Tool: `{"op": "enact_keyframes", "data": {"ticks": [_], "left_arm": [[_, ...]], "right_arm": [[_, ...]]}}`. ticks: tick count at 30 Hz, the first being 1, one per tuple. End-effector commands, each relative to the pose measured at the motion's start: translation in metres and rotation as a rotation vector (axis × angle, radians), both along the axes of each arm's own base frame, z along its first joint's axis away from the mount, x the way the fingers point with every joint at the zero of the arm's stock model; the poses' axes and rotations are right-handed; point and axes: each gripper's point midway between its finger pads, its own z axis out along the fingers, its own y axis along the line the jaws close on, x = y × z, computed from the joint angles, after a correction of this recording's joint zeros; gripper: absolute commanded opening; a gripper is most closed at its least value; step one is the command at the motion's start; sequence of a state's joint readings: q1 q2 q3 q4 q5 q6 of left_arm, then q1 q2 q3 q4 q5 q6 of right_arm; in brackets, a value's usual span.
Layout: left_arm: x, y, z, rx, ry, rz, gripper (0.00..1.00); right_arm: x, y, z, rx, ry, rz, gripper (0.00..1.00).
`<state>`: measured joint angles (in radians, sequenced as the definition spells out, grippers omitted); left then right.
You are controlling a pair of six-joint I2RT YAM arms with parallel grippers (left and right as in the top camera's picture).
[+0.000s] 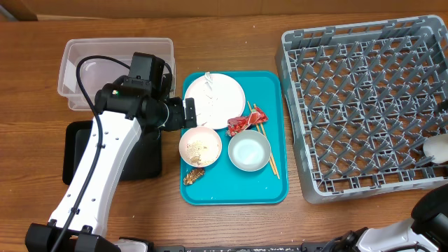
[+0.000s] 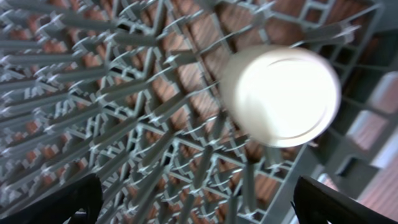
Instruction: Sort waste into correct bins and load items into the dishwasher
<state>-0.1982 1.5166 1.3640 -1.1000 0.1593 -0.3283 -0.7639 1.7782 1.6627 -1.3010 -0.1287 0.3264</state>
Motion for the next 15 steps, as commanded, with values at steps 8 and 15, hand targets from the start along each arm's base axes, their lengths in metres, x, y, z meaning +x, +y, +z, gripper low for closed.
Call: {"op": "enact_keyframes", "data": {"ticks": [8,15], "left_arm": [[0.004,0.003,0.006,0.014,-0.027,-0.015,1.00],[0.004,0.003,0.006,0.015,-0.027,-0.015,1.00]], "right_arm": [[0.063,0.091,0.040,0.191,-0.328,0.442,1.00],[0.073,0.194,0.069,0.184,-0.371,0.790,1.00]]}}
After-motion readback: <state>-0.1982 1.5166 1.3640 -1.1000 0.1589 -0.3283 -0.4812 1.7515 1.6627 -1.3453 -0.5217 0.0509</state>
